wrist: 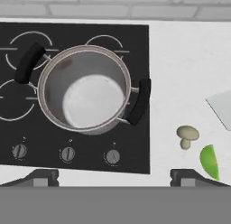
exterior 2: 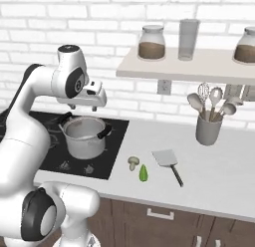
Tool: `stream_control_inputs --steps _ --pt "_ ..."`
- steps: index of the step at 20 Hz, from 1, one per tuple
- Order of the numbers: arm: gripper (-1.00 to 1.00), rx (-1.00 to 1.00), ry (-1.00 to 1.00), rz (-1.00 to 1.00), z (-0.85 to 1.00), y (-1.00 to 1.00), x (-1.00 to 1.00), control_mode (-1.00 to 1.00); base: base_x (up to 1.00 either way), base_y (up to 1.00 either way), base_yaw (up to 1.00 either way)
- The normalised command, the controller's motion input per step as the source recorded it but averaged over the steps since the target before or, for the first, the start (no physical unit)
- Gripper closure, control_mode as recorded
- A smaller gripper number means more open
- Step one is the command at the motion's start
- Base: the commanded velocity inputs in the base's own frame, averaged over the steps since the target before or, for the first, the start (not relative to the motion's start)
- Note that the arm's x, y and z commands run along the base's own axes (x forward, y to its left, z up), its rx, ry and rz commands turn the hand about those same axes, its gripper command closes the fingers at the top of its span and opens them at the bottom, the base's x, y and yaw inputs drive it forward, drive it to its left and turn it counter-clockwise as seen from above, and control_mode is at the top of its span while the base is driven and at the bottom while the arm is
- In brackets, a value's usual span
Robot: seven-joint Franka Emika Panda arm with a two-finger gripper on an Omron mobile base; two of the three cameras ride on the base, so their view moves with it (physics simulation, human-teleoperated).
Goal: Put the mushroom and lemon wedge in the pot. Retrieve the spatula and lightly stir the vegetables in the pot.
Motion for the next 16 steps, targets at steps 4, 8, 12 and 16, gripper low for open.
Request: stream_control_inputs --steps 4,8,12,16 --pt "-1.0 0.0 0.0 0.0 0.0 0.0 0.0 1.0 0.0 -0.43 0.0" --pt "-1.0 0.0 0.0 0.0 0.0 0.0 0.0 1.0 0.0 -0.42 0.0" --pt "-1.0 0.0 0.0 0.0 0.0 0.0 0.0 1.0 0.04 -0.4 0.0" --pt "-1.0 0.0 0.0 0.0 0.0 -0.04 0.0 -1.0 0.02 -0.19 0.0"
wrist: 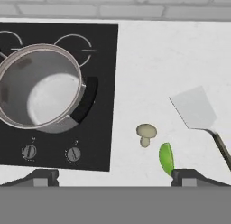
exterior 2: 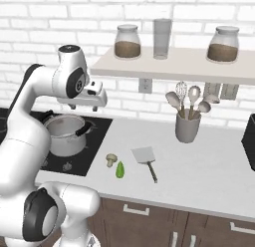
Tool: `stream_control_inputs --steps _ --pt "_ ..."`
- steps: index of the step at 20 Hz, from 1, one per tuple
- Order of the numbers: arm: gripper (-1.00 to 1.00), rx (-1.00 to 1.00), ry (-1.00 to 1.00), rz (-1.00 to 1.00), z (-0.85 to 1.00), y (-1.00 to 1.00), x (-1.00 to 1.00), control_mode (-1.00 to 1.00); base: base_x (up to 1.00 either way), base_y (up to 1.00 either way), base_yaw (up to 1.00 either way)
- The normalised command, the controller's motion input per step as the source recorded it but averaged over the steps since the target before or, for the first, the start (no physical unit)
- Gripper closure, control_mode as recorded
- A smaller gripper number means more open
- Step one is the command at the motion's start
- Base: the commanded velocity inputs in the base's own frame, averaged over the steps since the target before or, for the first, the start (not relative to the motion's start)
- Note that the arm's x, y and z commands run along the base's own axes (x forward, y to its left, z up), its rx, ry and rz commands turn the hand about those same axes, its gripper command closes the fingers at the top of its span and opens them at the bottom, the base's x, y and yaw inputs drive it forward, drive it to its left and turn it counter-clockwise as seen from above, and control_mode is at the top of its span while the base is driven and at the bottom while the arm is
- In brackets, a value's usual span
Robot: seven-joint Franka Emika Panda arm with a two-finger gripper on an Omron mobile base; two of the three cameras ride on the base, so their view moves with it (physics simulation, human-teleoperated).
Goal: Put the mushroom and lemon wedge in the pot. Retrieve the spatula and lightly stir the vegetables in the pot.
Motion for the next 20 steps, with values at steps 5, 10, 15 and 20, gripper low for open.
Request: stream_control_inputs --steps 5,10,15,20 --pt "-1.0 0.0 0.01 0.0 -0.24 -0.27 -0.02 -1.0 0.0 0.0 0.0" --pt "-1.0 0.0 0.07 0.0 -0.71 -0.54 -0.06 -1.0 0.0 0.0 0.0" --pt "-1.0 0.0 0.04 0.0 -0.79 -0.48 -0.05 -1.0 0.0 0.0 0.0" --pt "-1.0 0.0 0.09 0.0 -0.79 -0.27 0.0 -1.0 0.0 0.0 0.0"
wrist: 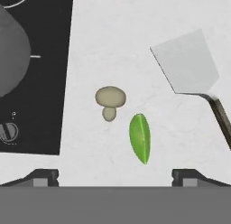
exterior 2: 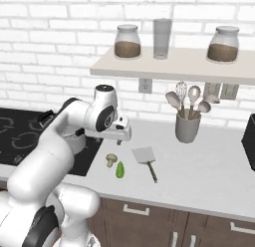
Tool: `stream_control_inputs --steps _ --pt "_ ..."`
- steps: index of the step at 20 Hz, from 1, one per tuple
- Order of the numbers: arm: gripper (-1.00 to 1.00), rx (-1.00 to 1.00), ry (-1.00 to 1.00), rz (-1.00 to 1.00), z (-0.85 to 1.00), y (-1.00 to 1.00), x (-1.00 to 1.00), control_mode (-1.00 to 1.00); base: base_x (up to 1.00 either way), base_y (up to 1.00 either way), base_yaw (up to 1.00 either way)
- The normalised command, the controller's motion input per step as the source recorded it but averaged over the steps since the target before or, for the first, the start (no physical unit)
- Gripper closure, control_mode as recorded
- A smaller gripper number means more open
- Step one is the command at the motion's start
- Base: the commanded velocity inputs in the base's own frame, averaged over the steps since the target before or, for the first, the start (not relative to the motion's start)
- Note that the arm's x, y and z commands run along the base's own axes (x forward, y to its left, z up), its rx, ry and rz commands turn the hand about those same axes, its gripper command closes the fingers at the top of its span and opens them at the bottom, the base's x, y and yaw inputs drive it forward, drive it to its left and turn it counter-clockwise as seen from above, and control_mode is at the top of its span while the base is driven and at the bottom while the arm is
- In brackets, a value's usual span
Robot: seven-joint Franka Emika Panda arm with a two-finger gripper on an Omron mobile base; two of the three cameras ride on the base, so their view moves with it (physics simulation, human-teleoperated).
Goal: Put the mushroom and lemon wedge in the pot. Retrieve the spatula and lightly stir the vegetables in the pot.
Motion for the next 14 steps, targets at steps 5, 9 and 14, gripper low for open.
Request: stream_control_inputs --steps 5,9,14 --pt "-1.0 0.0 0.08 0.0 -0.68 -0.07 0.0 -1.0 0.0 0.0 0.0" --pt "-1.0 0.0 0.05 0.0 -0.6 0.0 0.03 -1.0 0.0 0.0 0.0" --pt "-1.0 -0.02 0.01 0.0 -0.54 -0.04 0.01 -1.0 0.0 0.0 0.0"
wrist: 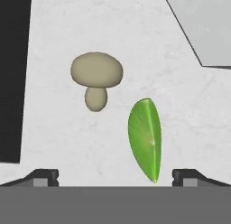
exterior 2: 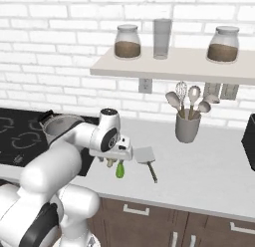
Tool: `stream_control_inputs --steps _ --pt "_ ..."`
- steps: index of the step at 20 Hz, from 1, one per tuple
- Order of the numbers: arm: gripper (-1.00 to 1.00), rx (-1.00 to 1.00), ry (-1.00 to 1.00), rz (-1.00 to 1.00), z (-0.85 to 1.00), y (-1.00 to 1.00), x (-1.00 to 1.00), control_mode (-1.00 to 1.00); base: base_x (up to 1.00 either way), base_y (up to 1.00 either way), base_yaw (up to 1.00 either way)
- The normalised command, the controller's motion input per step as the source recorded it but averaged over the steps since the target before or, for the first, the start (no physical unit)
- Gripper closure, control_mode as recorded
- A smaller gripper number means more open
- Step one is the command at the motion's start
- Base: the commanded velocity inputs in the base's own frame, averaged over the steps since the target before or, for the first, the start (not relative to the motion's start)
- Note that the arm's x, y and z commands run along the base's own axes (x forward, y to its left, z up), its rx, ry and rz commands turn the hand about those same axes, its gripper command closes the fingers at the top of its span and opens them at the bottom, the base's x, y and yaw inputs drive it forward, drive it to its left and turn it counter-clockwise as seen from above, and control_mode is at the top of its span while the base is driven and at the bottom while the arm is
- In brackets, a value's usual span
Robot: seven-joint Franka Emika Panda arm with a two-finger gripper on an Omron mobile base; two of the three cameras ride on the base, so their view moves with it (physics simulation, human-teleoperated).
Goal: Put the mushroom and lemon wedge in the pot. Retrieve the spatula and lightly stir the vegetables in the pot.
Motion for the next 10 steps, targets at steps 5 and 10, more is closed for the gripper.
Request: stream_control_inputs --steps 5,10 --pt "-1.0 -0.04 0.0 0.0 -0.46 -0.15 0.0 -1.0 0.0 0.0 0.0" --pt "-1.0 -0.03 0.0 0.0 -0.34 -0.19 0.0 -1.0 0.0 0.0 0.0"
